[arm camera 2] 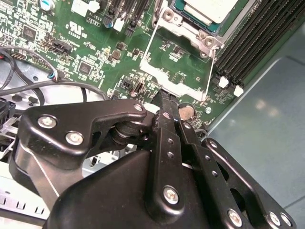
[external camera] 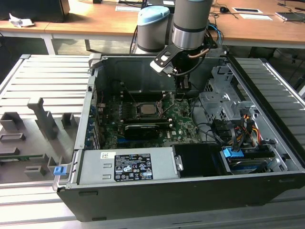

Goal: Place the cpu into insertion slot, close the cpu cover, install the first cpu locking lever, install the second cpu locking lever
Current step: 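Close the cpu cover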

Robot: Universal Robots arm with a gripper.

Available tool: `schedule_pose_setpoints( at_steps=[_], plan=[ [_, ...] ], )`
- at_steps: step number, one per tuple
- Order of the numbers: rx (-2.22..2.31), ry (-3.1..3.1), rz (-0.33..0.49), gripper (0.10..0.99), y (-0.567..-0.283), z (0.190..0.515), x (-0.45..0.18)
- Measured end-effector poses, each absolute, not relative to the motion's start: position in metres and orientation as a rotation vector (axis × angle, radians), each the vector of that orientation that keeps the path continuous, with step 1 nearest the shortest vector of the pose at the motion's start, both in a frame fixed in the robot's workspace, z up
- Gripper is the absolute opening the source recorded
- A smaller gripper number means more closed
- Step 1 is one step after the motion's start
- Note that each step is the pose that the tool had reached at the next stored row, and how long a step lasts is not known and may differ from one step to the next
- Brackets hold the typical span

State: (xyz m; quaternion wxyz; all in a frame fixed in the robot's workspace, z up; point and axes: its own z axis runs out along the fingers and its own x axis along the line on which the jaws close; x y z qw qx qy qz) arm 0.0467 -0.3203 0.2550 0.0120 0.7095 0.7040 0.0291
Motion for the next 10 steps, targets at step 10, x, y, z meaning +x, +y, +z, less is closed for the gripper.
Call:
schedule_pose_setpoints(
  at_steps=[10],
  plan=[
    [2.212, 2.195, 0.091, 0.106, -0.3203, 0.2550, 0.0419]
  ],
)
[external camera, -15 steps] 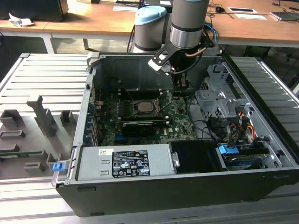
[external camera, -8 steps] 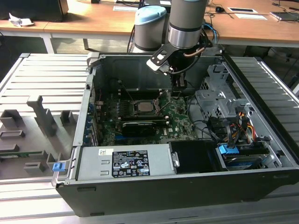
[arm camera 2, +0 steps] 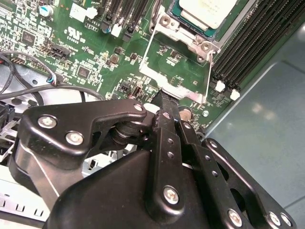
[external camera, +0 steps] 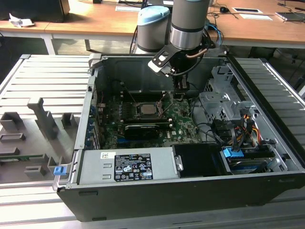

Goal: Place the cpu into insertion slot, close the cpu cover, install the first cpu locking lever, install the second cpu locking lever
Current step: 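Close the cpu cover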

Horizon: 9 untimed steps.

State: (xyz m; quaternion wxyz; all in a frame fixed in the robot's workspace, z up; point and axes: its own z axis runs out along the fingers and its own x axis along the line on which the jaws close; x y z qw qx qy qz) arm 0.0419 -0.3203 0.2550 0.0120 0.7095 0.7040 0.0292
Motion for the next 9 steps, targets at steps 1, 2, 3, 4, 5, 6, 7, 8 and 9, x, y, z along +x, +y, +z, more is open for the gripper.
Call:
schedule_pose_setpoints(
  at_steps=[1, 2, 3, 4, 5, 6, 7, 8, 9],
  plan=[
    [2.212, 2.195, 0.091, 0.106, -0.3203, 0.2550, 0.0415],
    [2.212, 2.195, 0.091, 0.106, -0.3203, 0.2550, 0.0412],
    [2.212, 2.195, 0.091, 0.106, -0.3203, 0.2550, 0.0410],
    [2.212, 2.195, 0.091, 0.106, -0.3203, 0.2550, 0.0407],
    [2.212, 2.195, 0.091, 0.106, -0.3203, 0.2550, 0.0404],
    [2.212, 2.195, 0.091, 0.106, -0.3203, 0.2550, 0.0402],
    [2.212, 2.195, 0.091, 0.106, -0.3203, 0.2550, 0.0395],
    [2.212, 2.195, 0.091, 0.106, -0.3203, 0.2550, 0.0384],
    [2.212, 2.195, 0.091, 0.106, -0.3203, 0.2550, 0.0377]
  ],
)
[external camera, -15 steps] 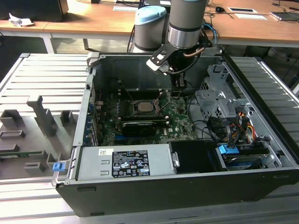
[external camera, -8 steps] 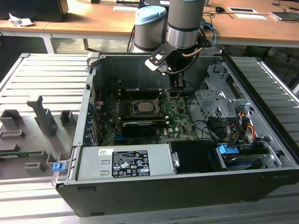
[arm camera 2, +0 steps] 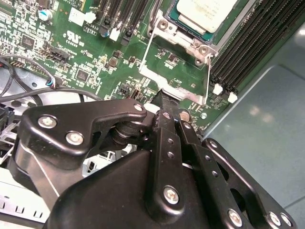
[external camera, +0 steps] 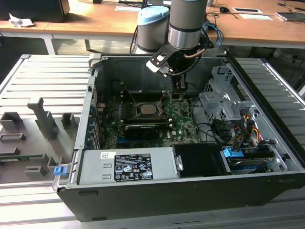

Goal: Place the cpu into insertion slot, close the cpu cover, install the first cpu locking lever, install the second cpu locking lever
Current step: 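Close the cpu cover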

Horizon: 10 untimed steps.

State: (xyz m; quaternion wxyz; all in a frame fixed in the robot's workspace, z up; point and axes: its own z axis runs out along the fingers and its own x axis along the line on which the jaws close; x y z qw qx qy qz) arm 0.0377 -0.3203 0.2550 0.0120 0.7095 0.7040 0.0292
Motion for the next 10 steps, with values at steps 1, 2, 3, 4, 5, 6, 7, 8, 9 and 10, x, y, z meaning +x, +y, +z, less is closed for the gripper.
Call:
schedule_pose_setpoints(
  at_steps=[1, 2, 3, 4, 5, 6, 7, 8, 9, 10],
  plan=[
    [2.212, 2.195, 0.091, 0.106, -0.3203, 0.2550, 0.0373],
    [2.212, 2.195, 0.091, 0.106, -0.3203, 0.2550, 0.0370],
    [2.212, 2.195, 0.091, 0.106, -0.3203, 0.2550, 0.0365],
    [2.212, 2.195, 0.091, 0.106, -0.3203, 0.2550, 0.0362],
    [2.212, 2.195, 0.091, 0.106, -0.3203, 0.2550, 0.0359],
    [2.212, 2.195, 0.091, 0.106, -0.3203, 0.2550, 0.0355],
    [2.212, 2.195, 0.091, 0.106, -0.3203, 0.2550, 0.0351],
    [2.212, 2.195, 0.091, 0.106, -0.3203, 0.2550, 0.0347],
    [2.212, 2.195, 0.091, 0.106, -0.3203, 0.2550, 0.0343],
    [2.212, 2.195, 0.091, 0.106, -0.3203, 0.2550, 0.0334]
  ],
)
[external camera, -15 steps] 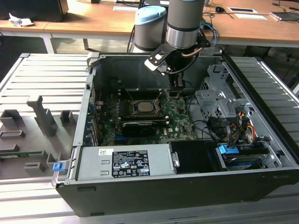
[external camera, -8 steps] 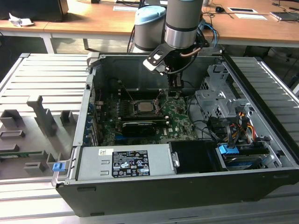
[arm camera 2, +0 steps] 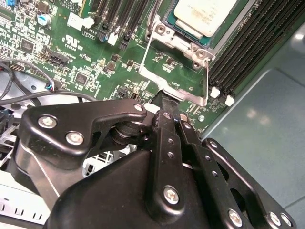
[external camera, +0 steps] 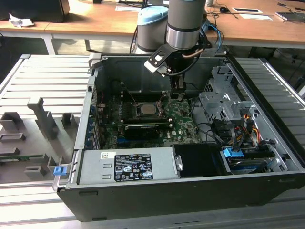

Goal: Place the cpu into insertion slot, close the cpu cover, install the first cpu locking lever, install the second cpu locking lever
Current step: 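Close the cpu cover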

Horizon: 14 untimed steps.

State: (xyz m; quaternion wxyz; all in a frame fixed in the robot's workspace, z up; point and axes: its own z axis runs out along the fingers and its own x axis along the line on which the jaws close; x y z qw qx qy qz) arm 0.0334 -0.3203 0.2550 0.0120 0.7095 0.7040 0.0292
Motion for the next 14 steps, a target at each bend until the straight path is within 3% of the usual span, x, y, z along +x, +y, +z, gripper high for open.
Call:
schedule_pose_setpoints(
  at_steps=[14],
  plan=[
    [2.212, 2.195, 0.091, 0.106, -0.320, 0.255, 0.023]
  ],
)
